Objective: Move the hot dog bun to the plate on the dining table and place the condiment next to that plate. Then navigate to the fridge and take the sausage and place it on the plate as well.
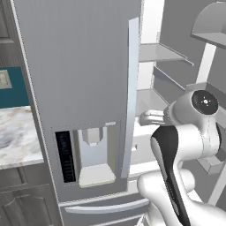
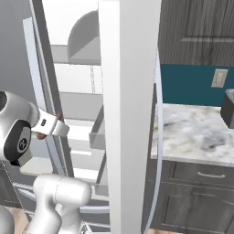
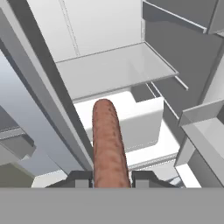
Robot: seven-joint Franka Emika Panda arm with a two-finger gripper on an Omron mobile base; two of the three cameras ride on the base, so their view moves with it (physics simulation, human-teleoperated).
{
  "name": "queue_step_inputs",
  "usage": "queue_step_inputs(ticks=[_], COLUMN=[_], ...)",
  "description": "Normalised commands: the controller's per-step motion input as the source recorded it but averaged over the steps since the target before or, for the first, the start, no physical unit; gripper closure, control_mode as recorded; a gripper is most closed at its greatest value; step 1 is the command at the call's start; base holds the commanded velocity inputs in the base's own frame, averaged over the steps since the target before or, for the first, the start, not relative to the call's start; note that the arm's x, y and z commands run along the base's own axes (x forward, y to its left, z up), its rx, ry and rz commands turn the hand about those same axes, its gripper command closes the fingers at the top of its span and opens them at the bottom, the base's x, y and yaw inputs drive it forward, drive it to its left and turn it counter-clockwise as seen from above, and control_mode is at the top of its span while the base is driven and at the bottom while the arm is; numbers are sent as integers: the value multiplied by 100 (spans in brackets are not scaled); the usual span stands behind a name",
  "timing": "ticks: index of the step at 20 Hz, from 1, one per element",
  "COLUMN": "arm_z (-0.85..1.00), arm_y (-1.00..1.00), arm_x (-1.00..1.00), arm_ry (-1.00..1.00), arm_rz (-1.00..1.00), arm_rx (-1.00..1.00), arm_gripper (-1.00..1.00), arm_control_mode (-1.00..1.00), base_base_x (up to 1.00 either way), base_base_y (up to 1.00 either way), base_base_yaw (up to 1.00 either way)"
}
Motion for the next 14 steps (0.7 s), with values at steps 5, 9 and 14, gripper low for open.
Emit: queue_step_inputs(ticks=[5,9,14], arm_z=[0,0,0], arm_y=[0,0,0], arm_x=[0,0,0], arm_ry=[0,0,0], arm_rz=[0,0,0], arm_rx=[0,0,0], arm_gripper=[100,100,100], arm_control_mode=[100,100,100], base_base_x=[-95,-100,-100], base_base_y=[5,27,31], base_base_yaw=[0,0,-26])
